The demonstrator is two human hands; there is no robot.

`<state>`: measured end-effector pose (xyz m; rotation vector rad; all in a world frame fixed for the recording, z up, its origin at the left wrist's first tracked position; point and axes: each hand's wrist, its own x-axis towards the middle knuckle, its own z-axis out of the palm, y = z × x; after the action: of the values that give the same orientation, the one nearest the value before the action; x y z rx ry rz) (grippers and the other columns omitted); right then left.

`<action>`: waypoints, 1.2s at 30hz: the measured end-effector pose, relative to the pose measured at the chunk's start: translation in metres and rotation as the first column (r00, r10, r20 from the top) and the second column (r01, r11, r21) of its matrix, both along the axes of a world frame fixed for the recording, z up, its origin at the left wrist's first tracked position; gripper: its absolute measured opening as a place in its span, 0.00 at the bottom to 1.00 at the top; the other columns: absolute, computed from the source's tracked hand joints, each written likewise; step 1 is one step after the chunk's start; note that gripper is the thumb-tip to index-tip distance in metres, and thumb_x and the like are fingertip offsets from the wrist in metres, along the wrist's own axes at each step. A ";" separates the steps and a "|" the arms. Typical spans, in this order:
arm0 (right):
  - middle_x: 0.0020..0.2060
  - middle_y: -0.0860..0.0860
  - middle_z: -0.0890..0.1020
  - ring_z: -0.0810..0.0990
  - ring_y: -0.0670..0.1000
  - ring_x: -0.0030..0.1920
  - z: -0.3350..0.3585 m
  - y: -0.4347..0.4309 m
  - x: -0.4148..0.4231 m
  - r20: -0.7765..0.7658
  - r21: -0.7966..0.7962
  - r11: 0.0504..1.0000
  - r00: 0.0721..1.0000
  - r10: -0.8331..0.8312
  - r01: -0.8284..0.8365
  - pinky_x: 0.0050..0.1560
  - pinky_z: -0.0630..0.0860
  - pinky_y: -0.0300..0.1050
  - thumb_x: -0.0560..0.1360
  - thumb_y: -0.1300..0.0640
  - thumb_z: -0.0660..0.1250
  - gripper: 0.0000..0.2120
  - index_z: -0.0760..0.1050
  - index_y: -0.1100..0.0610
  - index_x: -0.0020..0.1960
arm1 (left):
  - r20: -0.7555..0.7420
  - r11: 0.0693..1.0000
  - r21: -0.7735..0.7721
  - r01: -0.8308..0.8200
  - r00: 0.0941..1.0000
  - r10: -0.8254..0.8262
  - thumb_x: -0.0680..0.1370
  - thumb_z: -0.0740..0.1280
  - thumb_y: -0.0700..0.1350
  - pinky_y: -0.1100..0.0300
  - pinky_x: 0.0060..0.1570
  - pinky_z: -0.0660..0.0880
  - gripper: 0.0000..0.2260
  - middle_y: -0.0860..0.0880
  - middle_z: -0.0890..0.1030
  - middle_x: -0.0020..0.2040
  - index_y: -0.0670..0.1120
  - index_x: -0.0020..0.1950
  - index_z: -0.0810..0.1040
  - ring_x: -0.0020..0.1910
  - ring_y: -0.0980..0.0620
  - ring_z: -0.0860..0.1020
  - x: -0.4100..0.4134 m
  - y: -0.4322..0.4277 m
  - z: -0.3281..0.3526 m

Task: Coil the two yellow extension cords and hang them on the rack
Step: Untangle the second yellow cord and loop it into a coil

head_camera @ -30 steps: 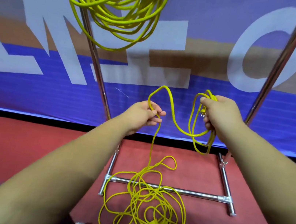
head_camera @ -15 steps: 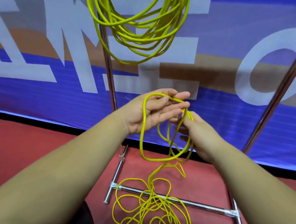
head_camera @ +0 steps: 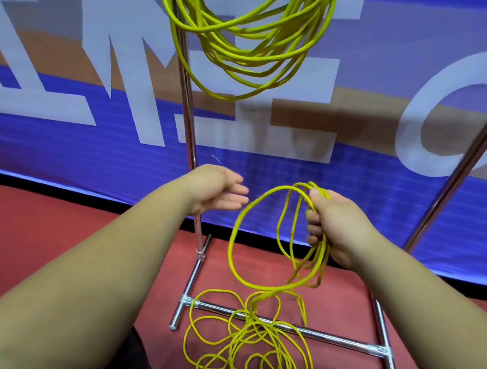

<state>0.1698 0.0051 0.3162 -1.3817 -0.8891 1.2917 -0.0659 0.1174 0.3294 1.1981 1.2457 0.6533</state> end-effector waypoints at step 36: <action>0.30 0.48 0.64 0.59 0.48 0.27 0.032 -0.005 -0.006 0.079 0.084 0.989 0.990 0.115 -0.122 0.25 0.57 0.40 0.82 0.33 0.63 0.25 0.75 0.55 0.44 | -0.421 0.683 0.679 0.271 0.905 0.059 0.81 0.70 0.49 0.63 0.37 0.70 0.05 0.54 0.82 0.36 0.53 0.47 0.85 0.32 0.64 0.74 0.014 0.003 0.034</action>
<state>0.1636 -0.0001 0.3486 -1.3308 -1.0805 1.2815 -0.0517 0.1208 0.3633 2.1654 1.2733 0.8755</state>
